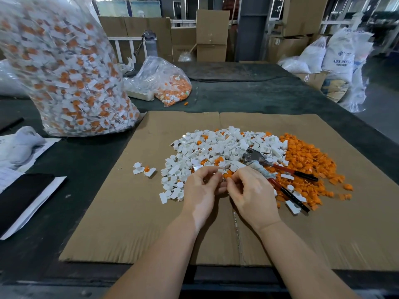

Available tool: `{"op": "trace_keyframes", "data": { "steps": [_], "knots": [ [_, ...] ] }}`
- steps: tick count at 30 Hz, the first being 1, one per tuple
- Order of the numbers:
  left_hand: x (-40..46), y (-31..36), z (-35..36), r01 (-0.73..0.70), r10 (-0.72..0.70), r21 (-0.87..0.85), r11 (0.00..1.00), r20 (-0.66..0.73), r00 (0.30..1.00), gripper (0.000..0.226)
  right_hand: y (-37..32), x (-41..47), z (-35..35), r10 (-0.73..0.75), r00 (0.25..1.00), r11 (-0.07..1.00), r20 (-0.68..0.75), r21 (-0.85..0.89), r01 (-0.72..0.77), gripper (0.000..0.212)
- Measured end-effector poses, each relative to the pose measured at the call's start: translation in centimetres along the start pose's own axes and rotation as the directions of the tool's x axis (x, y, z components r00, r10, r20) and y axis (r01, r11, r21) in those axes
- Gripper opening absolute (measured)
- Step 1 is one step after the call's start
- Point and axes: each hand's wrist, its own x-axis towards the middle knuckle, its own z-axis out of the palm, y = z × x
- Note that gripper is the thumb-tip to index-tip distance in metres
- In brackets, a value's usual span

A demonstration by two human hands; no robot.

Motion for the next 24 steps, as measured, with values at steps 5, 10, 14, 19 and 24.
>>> {"op": "trace_keyframes", "data": {
  "steps": [5,10,14,19,24],
  "knots": [
    [-0.12,0.0,0.13,-0.037,0.037,0.079,0.996,0.005,0.999,0.012,0.02,0.04,0.01,0.0,1.0,1.0,0.002,-0.019,0.0,0.025],
    [-0.24,-0.29,0.31,-0.116,0.115,0.241,0.963,0.021,0.993,0.013,0.04,0.06,0.05,-0.009,1.0,1.0,0.013,-0.026,0.009,0.026],
    [-0.23,-0.29,0.21,-0.09,0.086,0.203,0.975,0.025,0.996,0.02,-0.01,-0.02,-0.04,0.001,0.999,1.0,0.043,-0.009,0.0,0.023],
    [0.21,-0.42,-0.1,-0.031,0.033,0.108,0.994,-0.021,0.999,0.007,-0.07,0.0,-0.34,0.049,0.997,0.991,0.064,0.122,-0.056,0.013],
    [0.09,-0.31,-0.21,-0.064,0.064,0.088,0.994,0.007,0.998,0.017,-0.17,0.14,-0.7,0.027,0.996,0.988,0.082,0.151,-0.039,0.024]
  ]
}}
